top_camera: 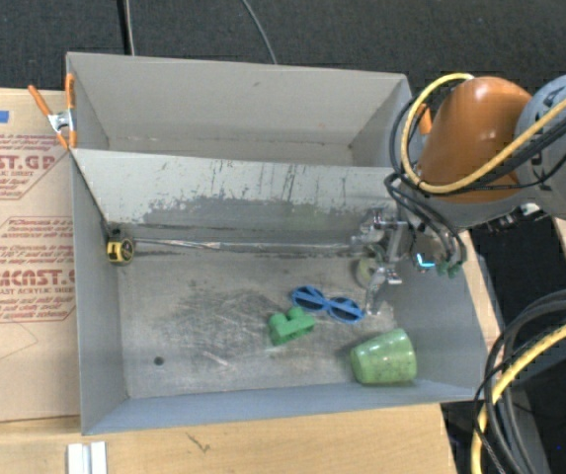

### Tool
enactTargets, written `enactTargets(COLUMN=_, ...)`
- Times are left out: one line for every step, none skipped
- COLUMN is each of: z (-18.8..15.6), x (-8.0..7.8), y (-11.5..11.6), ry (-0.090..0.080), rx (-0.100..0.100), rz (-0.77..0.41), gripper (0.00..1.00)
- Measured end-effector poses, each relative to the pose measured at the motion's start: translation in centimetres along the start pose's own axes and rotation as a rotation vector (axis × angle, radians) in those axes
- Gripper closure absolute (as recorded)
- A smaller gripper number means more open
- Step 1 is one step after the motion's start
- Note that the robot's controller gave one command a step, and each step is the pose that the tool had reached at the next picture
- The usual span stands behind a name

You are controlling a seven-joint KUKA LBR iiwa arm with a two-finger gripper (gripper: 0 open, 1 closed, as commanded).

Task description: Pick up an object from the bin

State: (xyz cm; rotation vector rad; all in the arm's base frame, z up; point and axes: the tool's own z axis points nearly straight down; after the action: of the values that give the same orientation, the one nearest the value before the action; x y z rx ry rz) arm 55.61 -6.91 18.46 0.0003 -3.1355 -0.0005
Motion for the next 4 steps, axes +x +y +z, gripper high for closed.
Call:
enactTargets(z=11.2, x=-0.1, y=4.8, ry=-0.020, rx=0.004, rz=-0.316, gripper=0.00)
enactTargets(z=8.4, x=3.9, y=7.4, ry=-0.006, rx=-0.001, rz=-0.239, gripper=0.00)
enactTargets(z=8.1, x=3.9, y=6.3, ry=-0.007, rx=0.000, rz=-0.163, gripper=0.00)
enactTargets(z=11.3, x=3.9, y=6.0, ry=-0.018, rx=-0.001, rz=-0.108, gripper=0.00)
